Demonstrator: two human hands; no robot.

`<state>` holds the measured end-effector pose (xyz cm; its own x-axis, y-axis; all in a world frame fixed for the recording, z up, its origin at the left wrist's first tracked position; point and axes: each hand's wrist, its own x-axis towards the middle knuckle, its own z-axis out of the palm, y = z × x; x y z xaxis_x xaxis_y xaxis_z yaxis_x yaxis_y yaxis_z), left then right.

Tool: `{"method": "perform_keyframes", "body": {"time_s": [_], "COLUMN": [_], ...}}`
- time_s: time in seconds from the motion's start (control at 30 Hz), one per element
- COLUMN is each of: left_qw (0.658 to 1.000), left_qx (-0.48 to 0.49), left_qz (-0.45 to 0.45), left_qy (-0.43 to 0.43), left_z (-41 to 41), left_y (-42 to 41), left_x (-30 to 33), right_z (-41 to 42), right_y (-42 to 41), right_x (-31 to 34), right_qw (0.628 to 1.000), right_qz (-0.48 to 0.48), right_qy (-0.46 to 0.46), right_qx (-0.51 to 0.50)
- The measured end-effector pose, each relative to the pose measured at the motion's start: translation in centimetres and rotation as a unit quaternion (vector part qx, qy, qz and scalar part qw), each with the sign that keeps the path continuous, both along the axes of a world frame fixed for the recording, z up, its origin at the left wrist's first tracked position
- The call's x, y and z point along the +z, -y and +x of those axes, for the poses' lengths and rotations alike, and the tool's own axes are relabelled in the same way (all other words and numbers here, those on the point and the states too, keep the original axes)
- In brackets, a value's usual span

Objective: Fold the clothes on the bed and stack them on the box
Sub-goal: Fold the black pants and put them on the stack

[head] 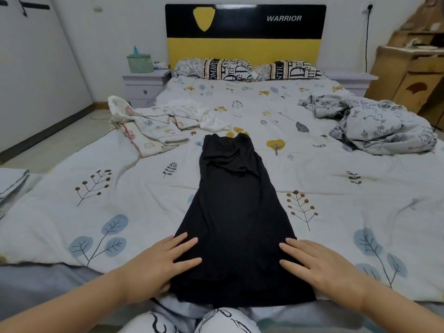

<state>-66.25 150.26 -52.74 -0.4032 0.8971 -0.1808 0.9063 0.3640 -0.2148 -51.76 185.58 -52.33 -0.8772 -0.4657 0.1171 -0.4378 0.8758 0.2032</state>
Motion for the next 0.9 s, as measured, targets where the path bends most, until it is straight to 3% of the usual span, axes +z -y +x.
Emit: {"method": "perform_keyframes", "body": {"time_s": [0.13, 0.2, 0.27, 0.33, 0.4, 0.53, 0.63, 0.8, 0.9], "left_qw": [0.994, 0.963, 0.893, 0.787, 0.696, 0.608, 0.590, 0.610, 0.609], "left_qx": [0.037, 0.099, 0.174, 0.247, 0.304, 0.344, 0.361, 0.357, 0.347], "left_qz": [0.082, 0.173, 0.275, 0.346, 0.380, 0.453, 0.472, 0.473, 0.469], "left_qy": [0.060, 0.184, 0.312, 0.446, 0.528, 0.554, 0.547, 0.526, 0.537], "left_z": [0.1, -0.1, -0.4, -1.3, -2.7, -6.5, -9.8, -16.7, -20.7], "left_y": [-0.8, -1.5, -2.8, -4.0, -4.9, -6.6, -7.9, -10.7, -13.0], "left_x": [0.2, 1.2, 2.7, 4.8, 6.6, 8.9, 10.4, 12.1, 12.9], "right_z": [0.0, -0.5, -1.6, -3.1, -5.1, -10.0, -13.9, -21.5, -26.2], "right_y": [1.4, 2.1, 2.6, 2.6, 2.2, 1.3, 0.5, -1.3, -2.8], "right_x": [0.3, 0.4, 1.5, 2.7, 4.1, 5.9, 7.5, 9.9, 10.4], "right_qw": [0.994, 0.974, 0.924, 0.871, 0.823, 0.750, 0.715, 0.700, 0.668], "right_qz": [-0.095, -0.202, -0.343, -0.439, -0.508, -0.605, -0.643, -0.659, -0.686], "right_qy": [0.001, 0.028, 0.052, 0.099, 0.123, 0.098, 0.088, 0.070, 0.082], "right_qx": [-0.046, -0.094, -0.160, -0.199, -0.222, -0.250, -0.259, -0.266, -0.276]}}
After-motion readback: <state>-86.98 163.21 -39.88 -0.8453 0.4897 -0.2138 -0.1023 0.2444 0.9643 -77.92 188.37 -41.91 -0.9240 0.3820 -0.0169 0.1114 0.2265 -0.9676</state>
